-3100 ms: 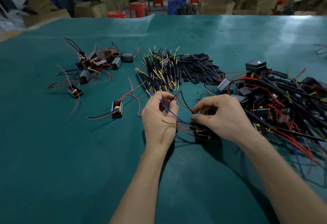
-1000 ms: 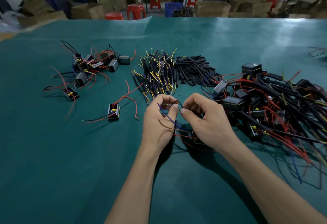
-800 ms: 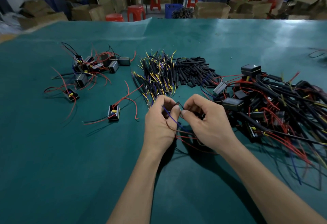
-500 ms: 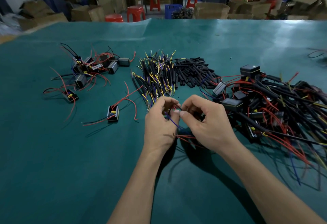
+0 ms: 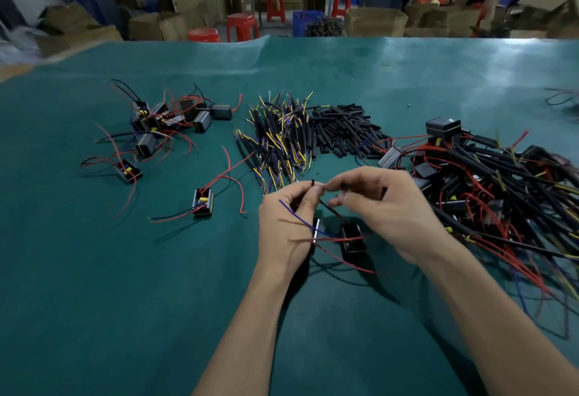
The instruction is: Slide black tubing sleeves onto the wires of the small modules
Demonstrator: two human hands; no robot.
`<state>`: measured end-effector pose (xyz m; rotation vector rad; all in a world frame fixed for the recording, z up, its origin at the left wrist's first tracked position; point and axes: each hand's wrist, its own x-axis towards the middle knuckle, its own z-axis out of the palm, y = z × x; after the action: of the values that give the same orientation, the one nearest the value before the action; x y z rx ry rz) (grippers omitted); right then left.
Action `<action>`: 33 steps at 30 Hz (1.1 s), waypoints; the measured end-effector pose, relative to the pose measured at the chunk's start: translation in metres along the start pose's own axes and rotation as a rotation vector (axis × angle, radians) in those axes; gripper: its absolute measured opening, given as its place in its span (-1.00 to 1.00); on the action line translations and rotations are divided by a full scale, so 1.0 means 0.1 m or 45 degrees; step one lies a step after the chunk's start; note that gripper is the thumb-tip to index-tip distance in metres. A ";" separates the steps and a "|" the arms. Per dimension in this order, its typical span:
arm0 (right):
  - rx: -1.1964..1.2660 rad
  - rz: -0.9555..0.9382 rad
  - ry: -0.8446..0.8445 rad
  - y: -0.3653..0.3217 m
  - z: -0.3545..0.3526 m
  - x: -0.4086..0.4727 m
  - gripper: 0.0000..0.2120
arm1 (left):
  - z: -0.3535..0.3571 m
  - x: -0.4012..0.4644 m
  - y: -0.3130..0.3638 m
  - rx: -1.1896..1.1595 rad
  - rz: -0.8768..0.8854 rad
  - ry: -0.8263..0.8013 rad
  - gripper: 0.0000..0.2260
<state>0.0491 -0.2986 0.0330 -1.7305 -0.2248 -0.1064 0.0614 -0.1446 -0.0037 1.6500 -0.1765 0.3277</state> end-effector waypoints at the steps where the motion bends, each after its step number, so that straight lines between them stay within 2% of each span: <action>1: 0.047 -0.017 0.068 -0.02 -0.02 0.01 -0.80 | 0.02 -0.01 0.00 0.029 0.004 0.013 -0.86; 5: 0.331 -0.076 0.238 -0.09 -0.01 0.01 -0.86 | 0.07 -0.03 0.01 0.072 0.049 0.051 -0.87; 8: 0.436 -0.105 0.300 -0.11 -0.01 0.01 -0.89 | 0.08 -0.03 0.03 0.191 0.183 0.043 -0.81; 13: 0.393 -0.125 0.249 -0.10 0.03 0.00 -0.87 | 0.11 -0.05 0.02 0.333 0.330 -0.014 -0.80; 16: 0.356 -0.094 0.186 -0.09 0.04 0.00 -0.89 | 0.12 -0.03 0.02 0.361 0.341 -0.005 -0.80; 21: 0.407 -0.112 0.268 -0.13 -0.04 0.00 -0.93 | 0.12 -0.04 0.01 0.347 0.327 0.014 -0.81; 27: 0.268 -0.088 0.170 -0.07 -0.01 0.01 -0.89 | 0.09 -0.03 0.03 0.407 0.362 0.019 -0.80; 30: 0.293 -0.102 0.186 -0.07 -0.01 0.01 -0.92 | 0.08 -0.03 0.05 0.423 0.372 -0.003 -0.79; 33: 0.278 -0.109 0.234 -0.05 0.01 0.01 -0.87 | 0.09 -0.03 0.04 0.446 0.385 -0.017 -0.80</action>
<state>0.0490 -0.2964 0.0383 -1.4843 -0.1686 -0.2922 0.0583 -0.1541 -0.0013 1.9738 -0.3990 0.6036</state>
